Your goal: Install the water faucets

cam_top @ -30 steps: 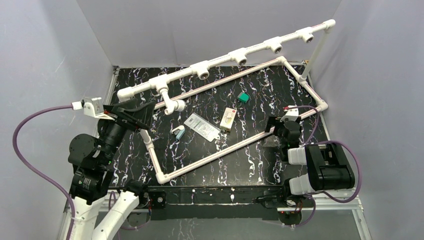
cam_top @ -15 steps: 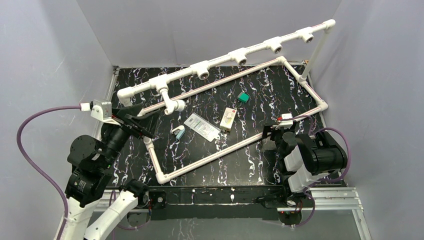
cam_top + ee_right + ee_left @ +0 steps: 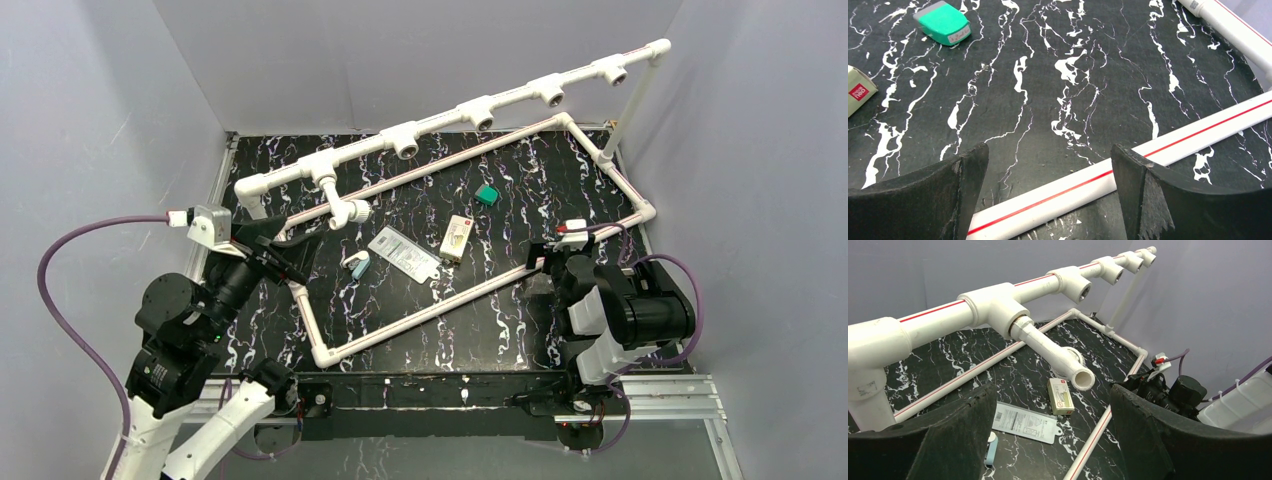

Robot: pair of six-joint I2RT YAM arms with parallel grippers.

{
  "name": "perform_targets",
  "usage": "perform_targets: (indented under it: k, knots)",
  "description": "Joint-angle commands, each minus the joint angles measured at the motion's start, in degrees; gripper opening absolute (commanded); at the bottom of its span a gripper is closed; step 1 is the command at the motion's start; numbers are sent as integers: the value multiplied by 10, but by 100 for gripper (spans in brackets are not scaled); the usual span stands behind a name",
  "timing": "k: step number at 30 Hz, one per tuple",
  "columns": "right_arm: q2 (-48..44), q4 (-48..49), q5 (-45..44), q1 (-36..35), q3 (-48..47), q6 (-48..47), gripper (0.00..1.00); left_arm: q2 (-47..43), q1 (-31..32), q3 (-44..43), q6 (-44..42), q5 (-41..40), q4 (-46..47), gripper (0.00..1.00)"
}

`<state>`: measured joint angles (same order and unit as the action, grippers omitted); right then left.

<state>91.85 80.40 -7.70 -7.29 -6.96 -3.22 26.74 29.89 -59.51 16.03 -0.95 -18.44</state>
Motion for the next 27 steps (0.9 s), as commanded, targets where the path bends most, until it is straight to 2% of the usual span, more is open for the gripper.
perform_targets:
  k: [1,20,23,27]
  knots:
    - [-10,-11,3,8,-20,7,99,-6,10,1,-18,-13,-9,80]
    - [-5,-96,50,39,-67,26,99,35,23,0,-28,3,-13,80]
    - [5,-139,72,55,-94,35,99,39,23,-4,-23,9,-12,80]
    - [-6,-118,88,65,-78,46,99,43,23,-10,-10,29,-5,80]
